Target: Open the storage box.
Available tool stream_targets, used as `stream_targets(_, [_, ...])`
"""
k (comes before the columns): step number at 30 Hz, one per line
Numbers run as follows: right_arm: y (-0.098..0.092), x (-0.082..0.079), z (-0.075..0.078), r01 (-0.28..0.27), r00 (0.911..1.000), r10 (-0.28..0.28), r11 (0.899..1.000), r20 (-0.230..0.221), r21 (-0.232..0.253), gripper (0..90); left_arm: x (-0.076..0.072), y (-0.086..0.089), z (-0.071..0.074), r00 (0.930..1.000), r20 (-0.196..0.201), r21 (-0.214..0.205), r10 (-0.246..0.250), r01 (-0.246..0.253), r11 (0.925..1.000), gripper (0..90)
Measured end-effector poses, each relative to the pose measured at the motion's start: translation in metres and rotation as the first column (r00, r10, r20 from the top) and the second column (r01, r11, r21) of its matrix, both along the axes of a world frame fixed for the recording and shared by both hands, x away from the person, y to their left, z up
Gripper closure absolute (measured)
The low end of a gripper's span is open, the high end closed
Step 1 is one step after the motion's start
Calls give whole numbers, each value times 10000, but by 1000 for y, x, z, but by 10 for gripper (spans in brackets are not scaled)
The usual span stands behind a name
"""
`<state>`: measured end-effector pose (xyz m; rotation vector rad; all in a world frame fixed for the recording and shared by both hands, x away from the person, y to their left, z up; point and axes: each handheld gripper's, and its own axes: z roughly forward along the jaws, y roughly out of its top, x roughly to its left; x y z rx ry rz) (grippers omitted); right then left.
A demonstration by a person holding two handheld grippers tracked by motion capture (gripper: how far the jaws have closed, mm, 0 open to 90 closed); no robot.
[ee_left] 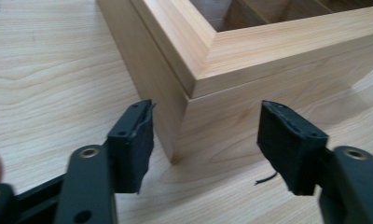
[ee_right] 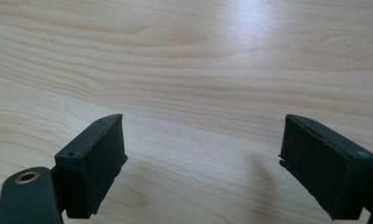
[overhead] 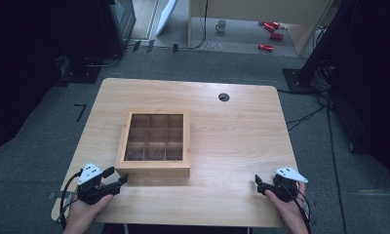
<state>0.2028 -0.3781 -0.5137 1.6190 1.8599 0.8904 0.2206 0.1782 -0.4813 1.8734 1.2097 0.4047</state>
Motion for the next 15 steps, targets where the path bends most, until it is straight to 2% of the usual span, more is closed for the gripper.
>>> stream_targets(4, [14, -1, 9, -194, 9995, 186, 9994, 264, 272, 153, 2, 0, 2, 10000, 88, -246, -6, 9, 9997, 477])
stream_targets(6, [23, -1, 14, -365, 9985, 353, 9989, 413, 284, 162, 3, 0, 2, 9999, 99, -224, 60, -58, 9997, 493])
stream_targets(7, [34, 0, 18, -614, 9969, 596, 9975, 505, 360, 170, 3, -1, 2, 9999, 109, -210, 80, -78, 9997, 494])
stream_targets(9, [39, 0, 20, -733, 9959, 712, 9967, 561, 357, 173, 2, 0, 2, 9999, 109, -207, 78, -75, 9998, 500])
stream_targets(11, [52, 2, 25, -1028, 9927, 1009, 9944, 668, 254, 176, 2, 2, 2, 9999, 79, -289, 62, -60, 9996, 517])
stream_targets(12, [64, 4, 29, -1405, 9875, 1384, 9898, 761, 234, 178, 2, 3, 2, 10000, 64, -320, 42, -40, 9995, 531])
stream_targets(13, [64, 4, 29, -1405, 9875, 1384, 9898, 761, 234, 178, 2, 3, 2, 10000, 64, -320, 42, -40, 9995, 537])
stream_targets(15, [76, 5, 33, -1719, 9821, 1694, 9848, 830, 242, 181, 2, 3, 2, 9999, 102, -290, 12, -10, 9996, 544])
